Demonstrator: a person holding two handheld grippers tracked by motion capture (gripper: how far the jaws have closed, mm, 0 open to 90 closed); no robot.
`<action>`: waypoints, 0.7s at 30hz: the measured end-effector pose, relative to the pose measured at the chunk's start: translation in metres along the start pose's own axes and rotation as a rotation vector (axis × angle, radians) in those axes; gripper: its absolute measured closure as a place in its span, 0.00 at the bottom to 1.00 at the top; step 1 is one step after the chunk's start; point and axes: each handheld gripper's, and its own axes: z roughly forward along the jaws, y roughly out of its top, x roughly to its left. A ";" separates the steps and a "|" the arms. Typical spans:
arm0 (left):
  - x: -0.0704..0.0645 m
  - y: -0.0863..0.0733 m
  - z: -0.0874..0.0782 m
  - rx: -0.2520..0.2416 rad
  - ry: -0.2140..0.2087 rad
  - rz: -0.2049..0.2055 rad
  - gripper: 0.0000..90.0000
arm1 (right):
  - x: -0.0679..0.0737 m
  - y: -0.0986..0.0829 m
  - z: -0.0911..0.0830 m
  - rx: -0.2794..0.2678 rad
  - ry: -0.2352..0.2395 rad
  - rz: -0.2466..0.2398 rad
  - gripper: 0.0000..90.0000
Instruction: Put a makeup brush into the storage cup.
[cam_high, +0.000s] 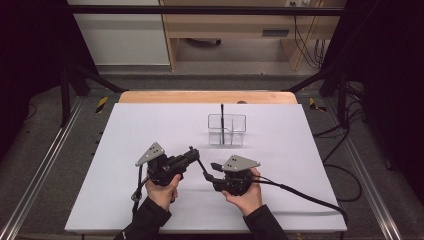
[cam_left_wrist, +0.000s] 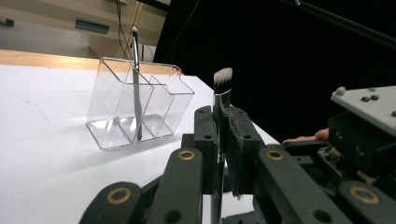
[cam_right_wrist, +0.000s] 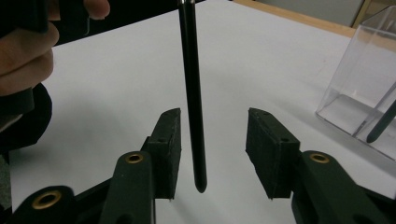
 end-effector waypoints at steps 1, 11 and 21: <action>0.000 0.000 0.000 0.003 -0.001 0.002 0.93 | 0.000 0.001 -0.001 -0.005 0.000 0.000 0.61; -0.011 -0.004 0.005 0.029 -0.009 0.022 0.93 | 0.001 0.008 -0.007 -0.044 -0.001 0.001 0.55; -0.019 -0.007 0.009 0.046 -0.016 0.045 0.93 | 0.005 0.012 -0.009 -0.057 0.020 0.006 0.66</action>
